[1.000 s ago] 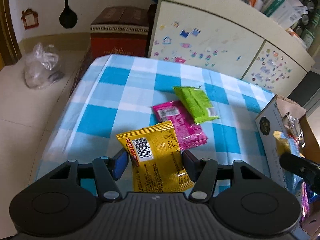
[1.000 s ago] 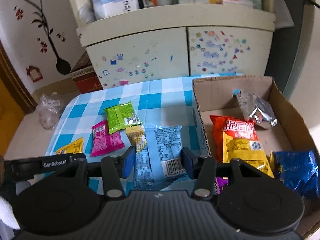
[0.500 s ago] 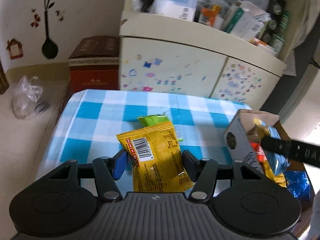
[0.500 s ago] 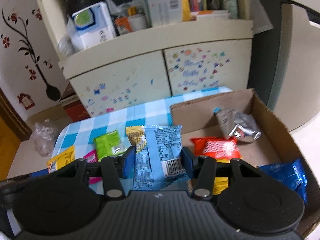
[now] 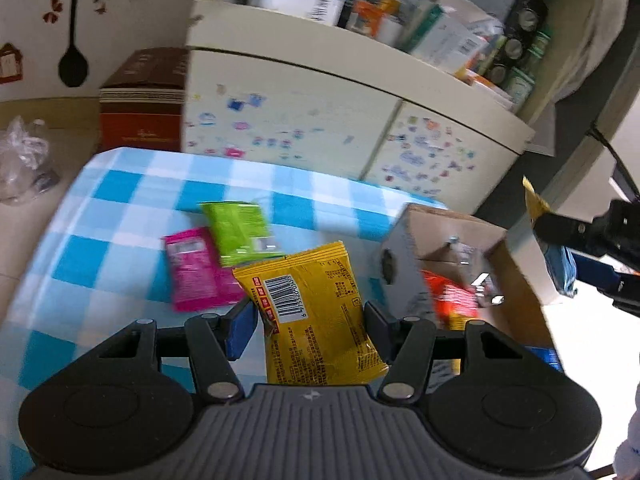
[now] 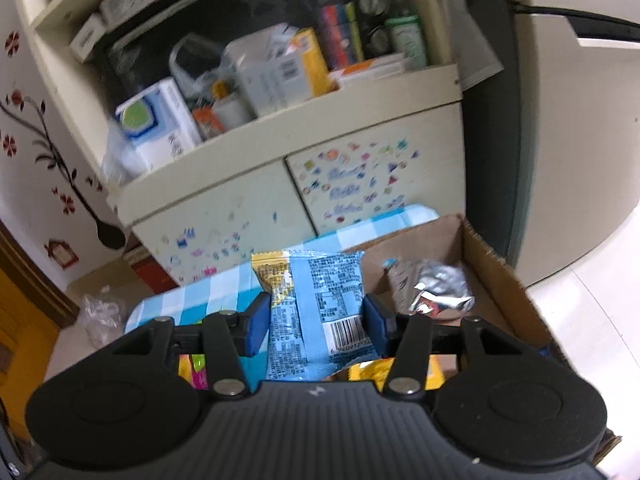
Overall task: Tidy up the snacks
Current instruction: 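Lift and carry the yellow packet with the left gripper while the right carries the light-blue packet over the box, then open both grippers to drop the yellow and light-blue packets into the box, then withdraw both grippers from the box back over the table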
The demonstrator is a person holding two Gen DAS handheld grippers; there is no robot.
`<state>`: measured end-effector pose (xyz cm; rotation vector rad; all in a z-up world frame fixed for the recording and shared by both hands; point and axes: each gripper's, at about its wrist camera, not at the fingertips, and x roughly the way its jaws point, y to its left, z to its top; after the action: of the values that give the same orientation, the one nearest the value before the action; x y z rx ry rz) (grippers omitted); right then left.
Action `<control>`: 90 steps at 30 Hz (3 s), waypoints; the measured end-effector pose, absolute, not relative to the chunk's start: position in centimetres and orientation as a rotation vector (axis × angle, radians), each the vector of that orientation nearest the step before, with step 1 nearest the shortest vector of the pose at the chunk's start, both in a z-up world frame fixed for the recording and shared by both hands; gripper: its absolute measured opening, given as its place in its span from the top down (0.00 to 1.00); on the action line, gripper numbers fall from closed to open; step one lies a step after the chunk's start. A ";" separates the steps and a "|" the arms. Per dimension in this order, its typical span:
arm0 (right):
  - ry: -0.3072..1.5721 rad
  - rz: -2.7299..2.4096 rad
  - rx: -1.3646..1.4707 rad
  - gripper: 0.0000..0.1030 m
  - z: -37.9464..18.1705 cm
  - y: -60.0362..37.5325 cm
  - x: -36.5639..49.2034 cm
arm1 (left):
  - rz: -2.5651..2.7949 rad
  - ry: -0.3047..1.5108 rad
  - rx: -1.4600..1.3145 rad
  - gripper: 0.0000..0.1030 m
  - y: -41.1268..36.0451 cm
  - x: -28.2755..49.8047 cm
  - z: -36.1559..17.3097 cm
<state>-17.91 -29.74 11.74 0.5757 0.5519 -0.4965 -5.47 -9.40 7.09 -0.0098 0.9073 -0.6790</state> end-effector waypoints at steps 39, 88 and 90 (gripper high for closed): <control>0.400 -0.657 0.882 0.36 11.3 -37.3 -23.7 | -0.908 0.912 0.037 0.05 -20.7 -10.2 9.6; 0.571 -0.416 0.624 0.30 10.6 -29.7 -15.2 | -0.624 0.964 0.257 0.02 -9.3 3.6 1.1; 0.577 -0.399 0.594 0.30 10.6 -29.0 -14.7 | -0.617 0.975 0.250 0.02 -9.5 4.1 0.5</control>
<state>-14.74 -29.04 10.59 0.5940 0.5769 -0.3986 4.09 -9.50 0.50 0.2496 0.9754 -0.6166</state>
